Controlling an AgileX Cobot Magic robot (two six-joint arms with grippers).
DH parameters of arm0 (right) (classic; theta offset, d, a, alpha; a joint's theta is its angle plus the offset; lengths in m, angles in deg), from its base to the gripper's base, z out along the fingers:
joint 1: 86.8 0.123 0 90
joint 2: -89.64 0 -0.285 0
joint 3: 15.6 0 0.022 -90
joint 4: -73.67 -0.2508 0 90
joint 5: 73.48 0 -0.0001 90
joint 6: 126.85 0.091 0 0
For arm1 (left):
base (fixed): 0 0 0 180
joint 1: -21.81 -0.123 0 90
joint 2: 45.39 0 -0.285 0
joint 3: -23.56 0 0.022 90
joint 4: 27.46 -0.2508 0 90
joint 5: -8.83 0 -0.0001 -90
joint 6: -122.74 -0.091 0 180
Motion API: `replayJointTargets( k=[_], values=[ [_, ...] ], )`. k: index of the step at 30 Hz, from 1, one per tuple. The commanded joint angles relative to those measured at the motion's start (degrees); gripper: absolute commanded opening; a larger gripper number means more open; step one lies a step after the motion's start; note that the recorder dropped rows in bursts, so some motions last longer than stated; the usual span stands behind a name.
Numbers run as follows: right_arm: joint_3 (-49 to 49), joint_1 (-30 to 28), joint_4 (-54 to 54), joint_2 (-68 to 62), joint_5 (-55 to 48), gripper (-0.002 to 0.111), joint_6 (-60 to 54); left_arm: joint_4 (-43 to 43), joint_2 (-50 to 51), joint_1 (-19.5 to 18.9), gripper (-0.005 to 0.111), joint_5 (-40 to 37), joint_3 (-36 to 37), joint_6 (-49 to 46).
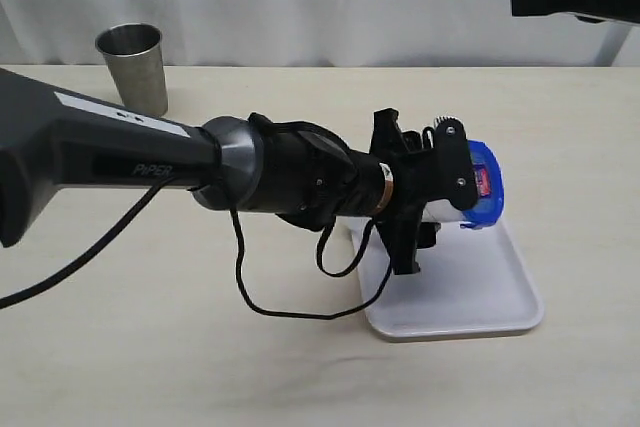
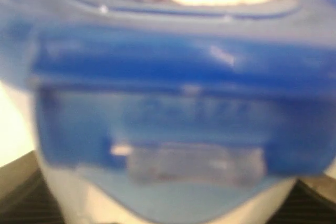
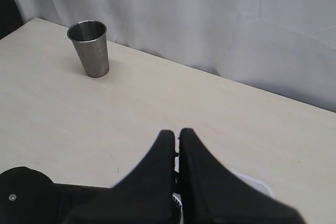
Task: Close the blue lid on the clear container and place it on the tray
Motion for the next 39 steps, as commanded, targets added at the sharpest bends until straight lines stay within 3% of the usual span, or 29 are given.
replayJointTargets(
  k=[1, 6, 11, 22, 26, 30, 35, 39],
  values=[
    [-0.3, 0.0, 0.6, 0.4, 1.1, 0.004, -0.5, -4.0, -0.5, 1.1, 0.0, -4.0, -0.2, -5.2],
    [-0.3, 0.0, 0.6, 0.4, 1.9, 0.004, -0.5, -7.4, -0.5, 6.3, 0.0, -22.9, -0.2, -28.1],
    [-0.3, 0.0, 0.6, 0.4, 2.3, 0.004, -0.5, -5.5, -0.5, 7.1, 0.0, -25.0, -0.2, -30.3],
    [-0.3, 0.0, 0.6, 0.4, 1.9, 0.004, -0.5, 19.3, -0.5, 6.0, 0.0, -12.2, -0.2, -29.8],
    [-0.3, -0.4, 4.4, 0.4, 1.6, 0.004, 0.8, 30.4, -1.2, 3.2, 0.0, -2.3, -0.2, -29.8],
    [-0.3, -4.7, 8.4, 0.4, 0.8, 0.004, 8.5, 40.4, -2.0, -0.3, 0.0, 8.4, -0.2, -29.8],
    [-0.3, -13.4, 5.8, 0.4, 0.8, 0.004, 8.8, 41.6, -2.7, -2.0, 0.0, 20.6, -0.2, -23.5],
    [-0.3, -16.7, 1.8, -0.4, 0.8, 0.004, 6.4, 41.6, -1.7, -2.9, 0.0, 33.7, -0.2, -14.9]
  ],
)
